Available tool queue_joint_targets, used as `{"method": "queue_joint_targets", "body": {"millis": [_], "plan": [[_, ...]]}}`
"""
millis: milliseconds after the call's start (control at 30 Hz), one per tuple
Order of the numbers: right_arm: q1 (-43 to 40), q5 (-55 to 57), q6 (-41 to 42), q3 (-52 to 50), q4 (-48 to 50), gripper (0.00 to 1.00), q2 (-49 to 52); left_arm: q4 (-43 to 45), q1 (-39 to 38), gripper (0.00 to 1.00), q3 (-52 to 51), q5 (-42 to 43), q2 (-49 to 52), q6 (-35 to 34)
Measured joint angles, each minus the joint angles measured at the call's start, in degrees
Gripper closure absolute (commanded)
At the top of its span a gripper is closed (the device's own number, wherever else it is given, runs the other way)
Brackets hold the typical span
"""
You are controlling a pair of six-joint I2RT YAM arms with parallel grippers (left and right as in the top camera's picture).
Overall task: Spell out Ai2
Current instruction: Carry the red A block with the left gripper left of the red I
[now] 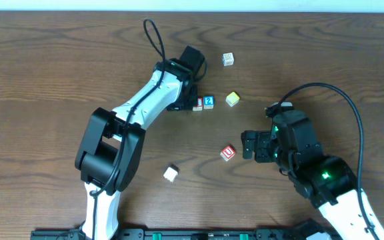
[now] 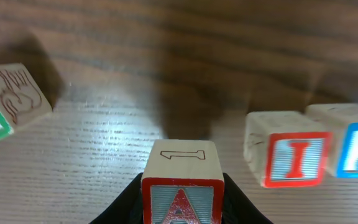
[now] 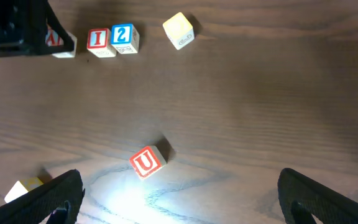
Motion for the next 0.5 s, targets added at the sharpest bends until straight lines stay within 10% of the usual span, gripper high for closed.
{"method": "queue_joint_targets", "body": {"millis": [500], "plan": [[0.00, -0.02, 0.00, 0.00, 0.00, 0.01, 0.00, 2.86, -0.96, 0.94, -0.33, -0.13, 0.00, -0.31]]}}
